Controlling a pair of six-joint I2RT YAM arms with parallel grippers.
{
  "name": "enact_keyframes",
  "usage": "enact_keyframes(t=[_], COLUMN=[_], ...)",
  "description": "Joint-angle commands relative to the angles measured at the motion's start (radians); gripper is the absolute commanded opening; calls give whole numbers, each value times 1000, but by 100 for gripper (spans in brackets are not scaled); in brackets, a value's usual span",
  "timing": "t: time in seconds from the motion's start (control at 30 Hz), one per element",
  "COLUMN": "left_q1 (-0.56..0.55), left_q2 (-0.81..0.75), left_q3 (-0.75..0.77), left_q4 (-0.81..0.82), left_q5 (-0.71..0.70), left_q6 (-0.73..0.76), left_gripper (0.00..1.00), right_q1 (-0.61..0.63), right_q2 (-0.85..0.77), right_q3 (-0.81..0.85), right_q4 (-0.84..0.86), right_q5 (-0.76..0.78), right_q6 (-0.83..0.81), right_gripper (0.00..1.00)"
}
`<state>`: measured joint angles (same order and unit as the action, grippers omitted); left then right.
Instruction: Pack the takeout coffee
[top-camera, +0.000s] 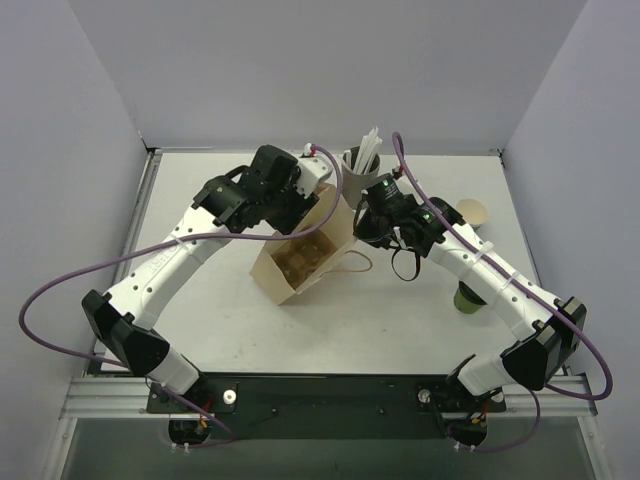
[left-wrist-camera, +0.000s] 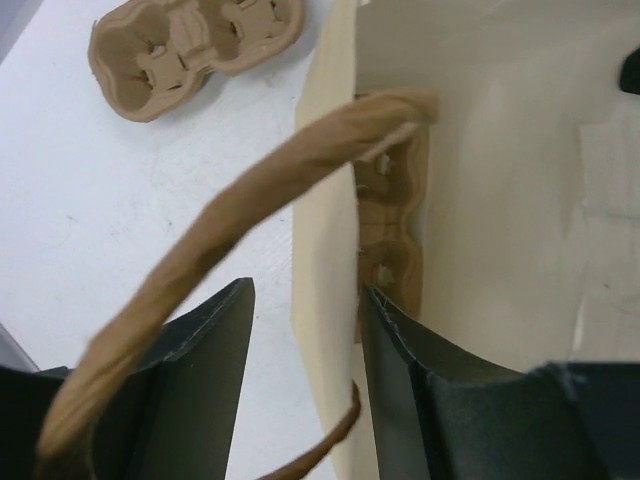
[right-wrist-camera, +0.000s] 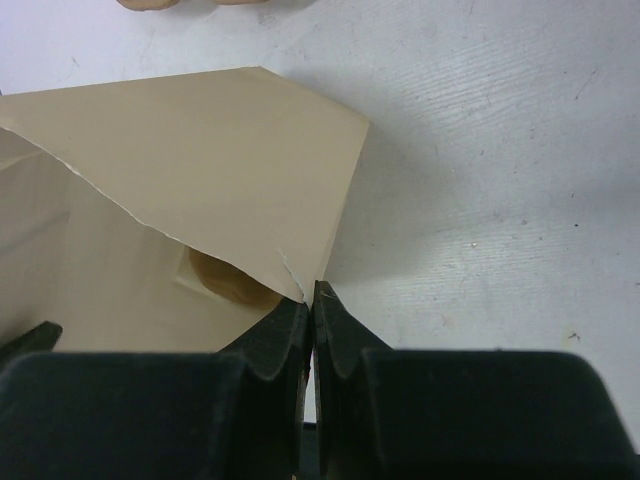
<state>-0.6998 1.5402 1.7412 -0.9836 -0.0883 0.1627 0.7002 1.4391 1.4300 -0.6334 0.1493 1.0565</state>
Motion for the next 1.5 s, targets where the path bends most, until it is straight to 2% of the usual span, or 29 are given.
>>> enact_keyframes(t=[0.0, 0.03, 0.07, 0.13, 0.17, 0.23, 0.47, 0.6, 0.63, 0.67, 0.77, 0.87, 1.13, 1.3, 1.33, 1.37, 1.47], left_q1=[-4, -9, -9, -12, -18, -27, -78, -119, -125, -132, -155, -176, -182, -181, -179, -179, -181], left_q2=[1, -5, -20, -37, -52, -64, -135, -195, -206, -218, -242, -295, -388, -385, -388, -388, -397], left_q3=[5, -15, -28, -52, -81, -112, -222, -270, -288, -293, -325, -423, -578, -562, -559, -554, -552], left_q4=[94, 144, 169, 235, 253, 298, 425, 491, 508, 508, 502, 579, 737, 754, 755, 757, 761], left_q5=[-148, -169, -185, -195, -203, -234, -418, -415, -410, -416, -404, -401, -395, -424, -424, -426, -435], left_q6=[50, 54, 54, 67, 72, 106, 179, 210, 215, 224, 265, 305, 337, 402, 415, 458, 567], left_gripper=[55, 51, 40, 35, 20, 0, 0, 0, 0, 0, 0, 0, 0, 0, 0, 0, 0], right_q1=[-4, -4, -2, -2, -2, -1, 5, 1, 1, 1, 2, 4, -2, -8, -11, -14, -65], right_q2=[4, 3, 0, -3, -6, -8, -19, -49, -51, -51, -58, -81, -219, -311, -327, -345, -405], right_q3=[37, 35, 33, 29, 27, 27, -20, -124, -134, -138, -137, -125, -177, -197, -200, -203, -194], right_q4=[-17, -17, -17, -19, -17, -17, 44, 237, 292, 313, 363, 362, 334, 275, 250, 221, 36], right_q5=[10, 10, 12, 12, 12, 10, -22, -135, -142, -186, -208, -212, -203, -166, -153, -80, 37], right_q6=[-35, -36, -42, -49, -53, -62, -79, -125, -131, -136, -153, -158, -142, -119, -110, -104, -70], right_gripper=[0, 0, 0, 0, 0, 0, 0, 0, 4, 16, 41, 56, 75, 72, 68, 65, 64])
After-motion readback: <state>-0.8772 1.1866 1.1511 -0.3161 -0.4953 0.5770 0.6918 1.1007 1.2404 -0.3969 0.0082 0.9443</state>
